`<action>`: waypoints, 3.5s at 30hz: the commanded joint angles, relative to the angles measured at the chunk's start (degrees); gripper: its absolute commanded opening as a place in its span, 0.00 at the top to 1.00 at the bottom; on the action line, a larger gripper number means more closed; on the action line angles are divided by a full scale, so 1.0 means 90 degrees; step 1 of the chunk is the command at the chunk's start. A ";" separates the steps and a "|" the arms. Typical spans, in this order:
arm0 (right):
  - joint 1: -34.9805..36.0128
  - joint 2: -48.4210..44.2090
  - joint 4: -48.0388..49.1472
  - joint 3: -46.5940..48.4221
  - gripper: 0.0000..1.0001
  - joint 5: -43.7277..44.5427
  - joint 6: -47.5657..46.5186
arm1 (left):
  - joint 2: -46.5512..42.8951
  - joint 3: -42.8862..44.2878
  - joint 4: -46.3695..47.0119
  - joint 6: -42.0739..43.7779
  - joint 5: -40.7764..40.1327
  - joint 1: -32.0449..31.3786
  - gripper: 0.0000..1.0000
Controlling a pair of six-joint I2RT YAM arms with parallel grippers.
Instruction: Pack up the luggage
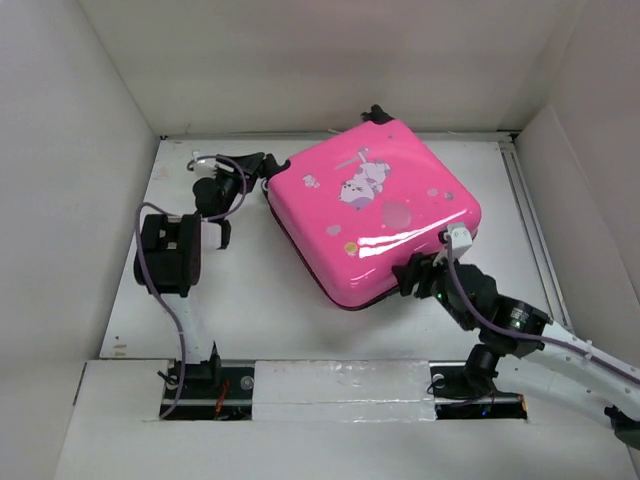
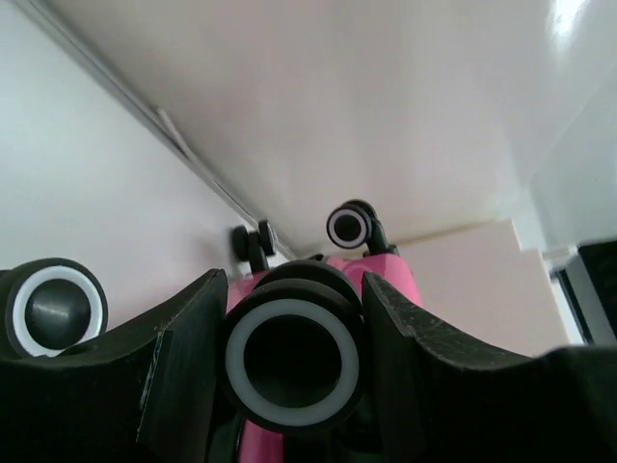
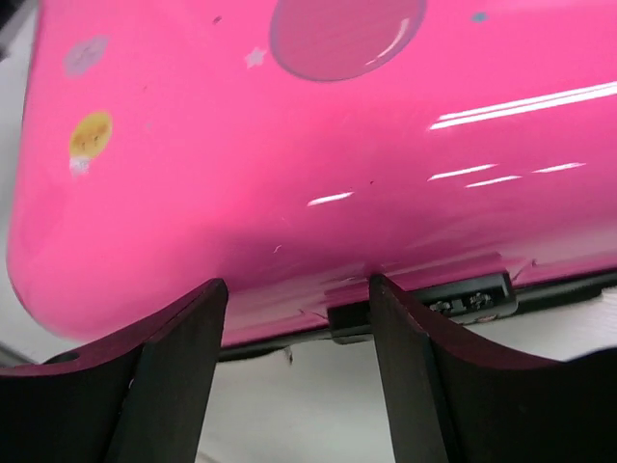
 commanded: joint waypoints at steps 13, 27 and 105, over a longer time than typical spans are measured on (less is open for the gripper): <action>-0.3239 0.0751 0.1773 -0.0292 0.36 -0.3836 -0.1418 | -0.4261 -0.2675 -0.3099 0.1774 -0.0870 0.0068 0.31; -0.3122 0.0392 0.2135 -0.0839 0.36 -0.3963 -0.1360 | -0.4057 -0.2412 -0.2907 0.0907 -0.1172 0.0009 0.23; -0.2703 0.1042 0.2651 -0.1056 0.61 -0.4734 -0.0763 | -0.2818 0.0614 -0.3217 -0.0462 -0.0392 0.0907 1.00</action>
